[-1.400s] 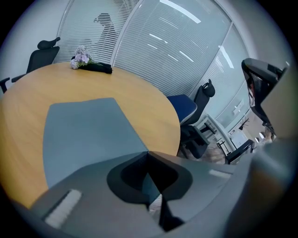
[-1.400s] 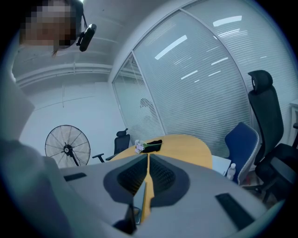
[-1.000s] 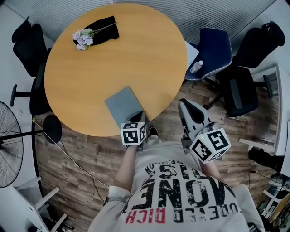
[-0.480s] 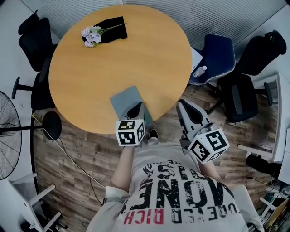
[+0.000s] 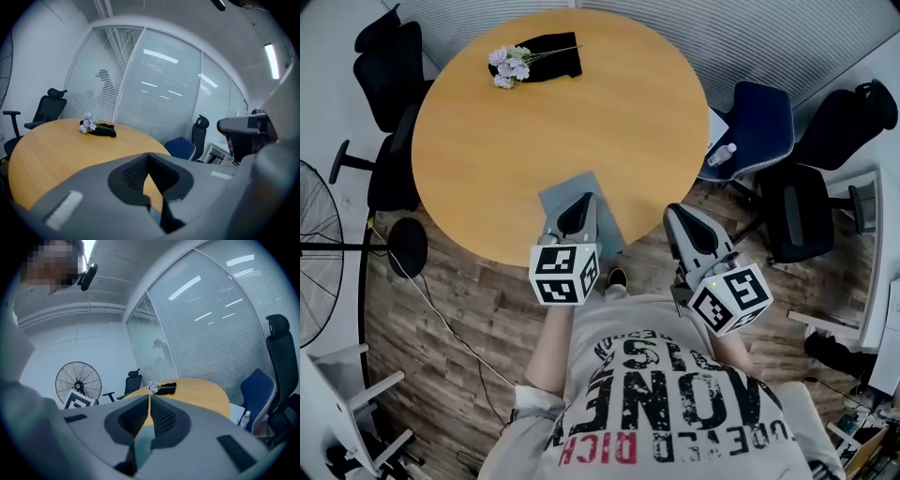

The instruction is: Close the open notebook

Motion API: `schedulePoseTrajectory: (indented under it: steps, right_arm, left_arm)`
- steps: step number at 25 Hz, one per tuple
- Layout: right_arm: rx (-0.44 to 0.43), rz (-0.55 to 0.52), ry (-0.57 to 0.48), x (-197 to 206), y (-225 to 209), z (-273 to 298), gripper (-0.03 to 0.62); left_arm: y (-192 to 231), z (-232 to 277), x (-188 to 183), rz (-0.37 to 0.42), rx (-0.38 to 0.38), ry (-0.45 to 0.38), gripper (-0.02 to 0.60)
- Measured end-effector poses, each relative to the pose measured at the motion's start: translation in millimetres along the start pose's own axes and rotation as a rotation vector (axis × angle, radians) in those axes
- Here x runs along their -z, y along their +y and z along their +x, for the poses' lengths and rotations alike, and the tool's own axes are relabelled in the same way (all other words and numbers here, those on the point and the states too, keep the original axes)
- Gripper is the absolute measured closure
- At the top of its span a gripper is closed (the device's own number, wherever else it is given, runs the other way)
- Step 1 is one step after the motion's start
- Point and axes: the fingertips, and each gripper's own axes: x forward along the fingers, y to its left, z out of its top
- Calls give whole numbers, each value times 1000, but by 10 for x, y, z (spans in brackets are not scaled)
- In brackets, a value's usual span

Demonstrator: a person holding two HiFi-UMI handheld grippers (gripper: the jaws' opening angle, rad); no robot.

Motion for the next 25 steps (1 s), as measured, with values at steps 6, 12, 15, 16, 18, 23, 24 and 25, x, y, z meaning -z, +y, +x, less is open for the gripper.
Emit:
schedulePoseTrajectory:
  steps: [6,12,15,16,18,23,24,25]
  right_arm:
    - [-28,-18,-9,-20,93,3,574]
    - [-57,-38,-10,-51,189,22,574]
    - [-72,-48,-8,-69,218,38,574]
    - [-77,-50,-7,-71,228,41,574]
    - [-86,-55,-8,-79,245,49,574]
    - [-98,-64,-15,-111,299,84,574]
    - [-100,-66,-17,-119,311,90,574]
    - [-101,-68,-19,-128,320,97,574]
  left_arm:
    - [-32,-189,-264,15,-9,-82,571]
    - [-50,-374,-469,46,-30,-148,571]
    - [-67,-442,-535,42,-32,-177,571]
    - [-74,-469,-558,45,-34,-185,571]
    - [-86,-524,-619,57,-41,-201,571]
    - [-97,-709,-797,83,-62,-253,571]
    - [-103,-751,-835,89,-63,-265,571]
    - [-111,-789,-875,96,-65,-276,571]
